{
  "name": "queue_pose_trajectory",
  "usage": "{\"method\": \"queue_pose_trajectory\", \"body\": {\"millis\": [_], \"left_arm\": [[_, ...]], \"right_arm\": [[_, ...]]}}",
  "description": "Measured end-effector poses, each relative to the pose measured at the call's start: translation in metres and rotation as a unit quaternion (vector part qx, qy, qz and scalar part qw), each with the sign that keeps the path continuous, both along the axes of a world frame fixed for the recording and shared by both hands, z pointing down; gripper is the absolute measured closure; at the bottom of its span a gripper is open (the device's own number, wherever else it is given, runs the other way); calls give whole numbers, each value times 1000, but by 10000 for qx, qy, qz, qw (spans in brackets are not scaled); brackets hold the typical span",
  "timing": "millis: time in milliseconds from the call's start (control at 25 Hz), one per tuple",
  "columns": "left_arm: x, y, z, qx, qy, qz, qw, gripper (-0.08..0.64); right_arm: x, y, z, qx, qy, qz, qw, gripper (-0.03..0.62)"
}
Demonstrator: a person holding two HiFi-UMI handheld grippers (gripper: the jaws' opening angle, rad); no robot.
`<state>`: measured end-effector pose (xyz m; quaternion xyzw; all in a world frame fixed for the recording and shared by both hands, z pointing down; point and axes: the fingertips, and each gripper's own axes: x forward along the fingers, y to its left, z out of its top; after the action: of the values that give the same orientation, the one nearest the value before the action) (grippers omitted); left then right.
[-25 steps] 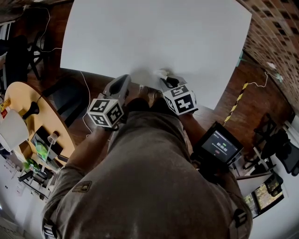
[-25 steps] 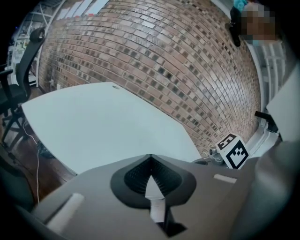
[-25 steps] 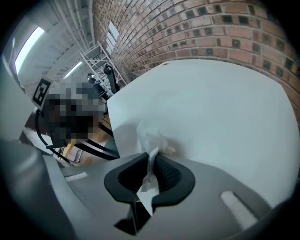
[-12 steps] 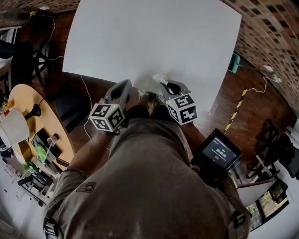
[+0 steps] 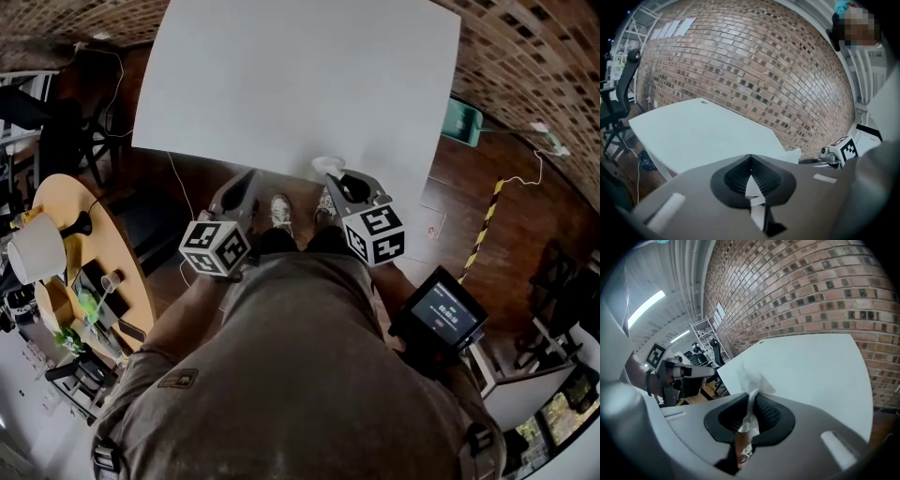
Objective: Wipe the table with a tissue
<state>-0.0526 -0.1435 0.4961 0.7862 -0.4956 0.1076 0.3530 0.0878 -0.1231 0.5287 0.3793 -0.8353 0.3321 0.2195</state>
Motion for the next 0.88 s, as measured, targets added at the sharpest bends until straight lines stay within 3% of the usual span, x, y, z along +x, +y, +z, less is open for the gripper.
{"method": "queue_pose_trajectory", "body": {"millis": [360, 880], "left_arm": [[-8, 22, -25, 392, 223, 431, 9981, 558], [-78, 102, -46, 859, 578, 904, 9905, 558]], "right_arm": [[-10, 36, -32, 484, 57, 529, 9974, 545], [-88, 136, -72, 1064, 272, 1228, 9863, 543]]}}
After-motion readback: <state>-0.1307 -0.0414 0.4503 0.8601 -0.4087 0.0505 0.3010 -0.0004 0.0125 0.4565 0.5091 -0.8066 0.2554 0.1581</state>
